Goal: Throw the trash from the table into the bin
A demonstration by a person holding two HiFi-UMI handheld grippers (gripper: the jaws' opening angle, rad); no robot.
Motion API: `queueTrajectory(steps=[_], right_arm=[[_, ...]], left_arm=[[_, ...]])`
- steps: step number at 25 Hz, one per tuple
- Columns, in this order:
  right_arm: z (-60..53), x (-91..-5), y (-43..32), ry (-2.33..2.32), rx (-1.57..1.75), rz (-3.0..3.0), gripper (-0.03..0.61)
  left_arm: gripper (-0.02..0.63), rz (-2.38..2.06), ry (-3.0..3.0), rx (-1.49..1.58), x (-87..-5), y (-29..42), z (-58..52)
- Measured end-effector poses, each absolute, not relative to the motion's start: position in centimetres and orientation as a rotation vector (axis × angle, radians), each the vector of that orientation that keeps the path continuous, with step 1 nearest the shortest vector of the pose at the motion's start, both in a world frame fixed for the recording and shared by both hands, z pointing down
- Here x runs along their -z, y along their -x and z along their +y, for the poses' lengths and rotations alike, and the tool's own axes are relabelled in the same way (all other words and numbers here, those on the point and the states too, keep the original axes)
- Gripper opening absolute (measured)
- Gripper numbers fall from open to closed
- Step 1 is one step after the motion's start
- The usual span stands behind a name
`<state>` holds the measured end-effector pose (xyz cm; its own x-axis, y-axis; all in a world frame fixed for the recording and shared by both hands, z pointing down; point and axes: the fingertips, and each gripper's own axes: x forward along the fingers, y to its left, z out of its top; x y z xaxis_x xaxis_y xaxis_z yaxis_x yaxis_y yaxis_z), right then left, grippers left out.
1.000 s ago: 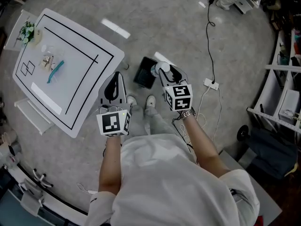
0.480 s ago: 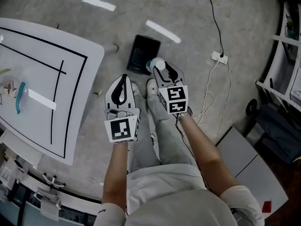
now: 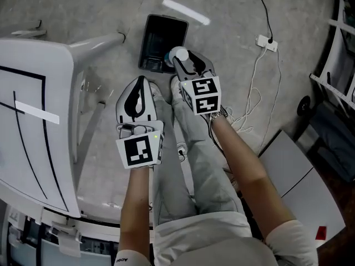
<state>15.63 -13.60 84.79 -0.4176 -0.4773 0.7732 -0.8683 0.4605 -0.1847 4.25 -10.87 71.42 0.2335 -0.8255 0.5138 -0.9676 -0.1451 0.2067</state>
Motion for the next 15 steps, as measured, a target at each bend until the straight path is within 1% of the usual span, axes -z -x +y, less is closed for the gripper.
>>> queueTrajectory(steps=[7, 13, 15], right_arm=[[-12.6, -86.0, -14.6, -1.053, -0.734, -2.106, 0.178], [-13.3, -82.2, -14.8, -1.038, -0.696, -2.148, 0.176], [-13.8, -80.0, -14.9, -1.039, -0.666, -2.168, 0.130]], left_arm=[[0.005, -1.629, -2.020, -0.383, -72.9, -5.0, -9.6], [0.005, -1.670, -2.034, -0.347, -69.8, -5.7, -10.5], [0.005, -1.694, -2.040, -0.327, -68.0, -5.7, -11.1]])
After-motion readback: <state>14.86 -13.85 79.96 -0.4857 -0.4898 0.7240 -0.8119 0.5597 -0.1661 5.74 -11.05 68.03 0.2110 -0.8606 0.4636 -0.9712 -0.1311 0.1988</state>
